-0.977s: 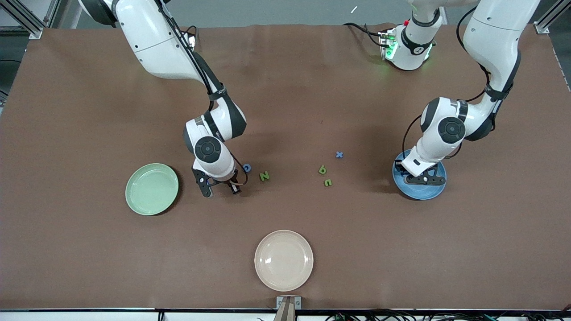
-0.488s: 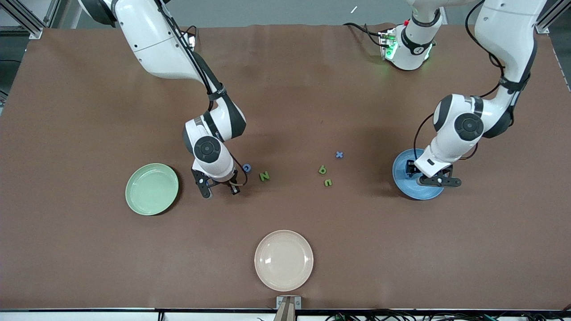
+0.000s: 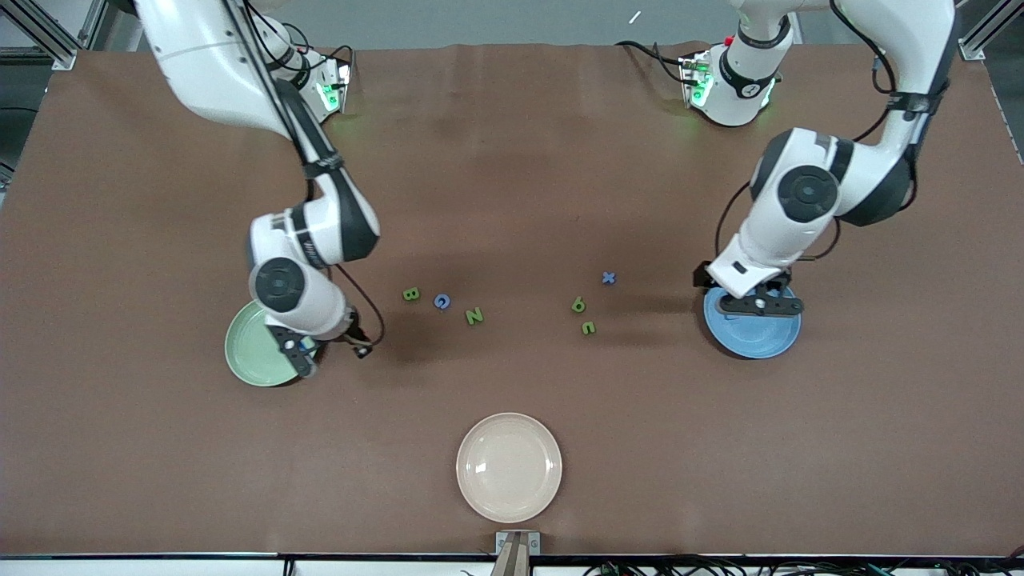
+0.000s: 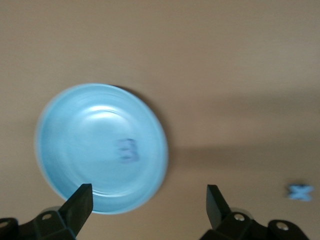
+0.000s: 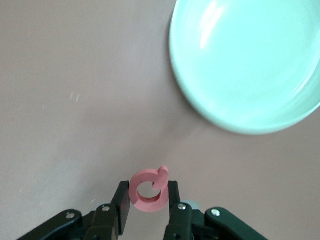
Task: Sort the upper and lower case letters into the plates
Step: 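Grasp the x with the left gripper while the right gripper releases q, then place the x on the blue plate while the right gripper places B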
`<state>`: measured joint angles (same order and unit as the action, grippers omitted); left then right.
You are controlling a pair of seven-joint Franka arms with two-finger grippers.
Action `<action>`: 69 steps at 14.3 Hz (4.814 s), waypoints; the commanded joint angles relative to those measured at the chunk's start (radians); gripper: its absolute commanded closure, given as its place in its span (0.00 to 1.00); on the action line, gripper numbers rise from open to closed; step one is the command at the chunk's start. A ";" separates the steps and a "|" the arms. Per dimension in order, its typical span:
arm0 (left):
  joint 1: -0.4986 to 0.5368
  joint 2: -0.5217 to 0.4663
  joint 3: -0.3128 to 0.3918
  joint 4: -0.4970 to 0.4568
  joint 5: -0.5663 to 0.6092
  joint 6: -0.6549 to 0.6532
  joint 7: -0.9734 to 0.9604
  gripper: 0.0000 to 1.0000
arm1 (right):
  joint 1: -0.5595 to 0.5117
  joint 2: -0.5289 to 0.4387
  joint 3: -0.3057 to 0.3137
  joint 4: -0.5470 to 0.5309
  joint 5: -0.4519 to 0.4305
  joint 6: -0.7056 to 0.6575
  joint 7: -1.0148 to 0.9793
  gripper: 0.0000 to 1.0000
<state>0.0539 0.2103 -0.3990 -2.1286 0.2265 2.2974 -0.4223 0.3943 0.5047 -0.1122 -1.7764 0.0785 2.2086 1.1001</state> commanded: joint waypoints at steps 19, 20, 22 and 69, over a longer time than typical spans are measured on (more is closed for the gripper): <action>-0.135 0.346 -0.116 0.038 0.189 0.218 -0.378 0.33 | -0.203 -0.064 0.020 -0.339 0.006 0.286 -0.371 0.00; -0.135 0.350 -0.116 0.038 0.191 0.218 -0.380 0.36 | -0.201 -0.068 0.020 -0.334 0.006 0.280 -0.371 0.00; -0.138 0.351 -0.116 0.039 0.191 0.218 -0.380 0.41 | -0.199 -0.074 0.022 -0.310 0.006 0.237 -0.362 0.00; 0.368 0.179 -0.123 -0.198 0.202 0.252 0.034 0.88 | -0.330 -0.051 0.051 -0.175 0.029 0.102 -0.599 1.00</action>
<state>0.4143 0.3792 -0.5175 -2.3206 0.4106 2.5205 -0.3925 0.0853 0.4305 -0.0828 -1.9726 0.0973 2.3063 0.5295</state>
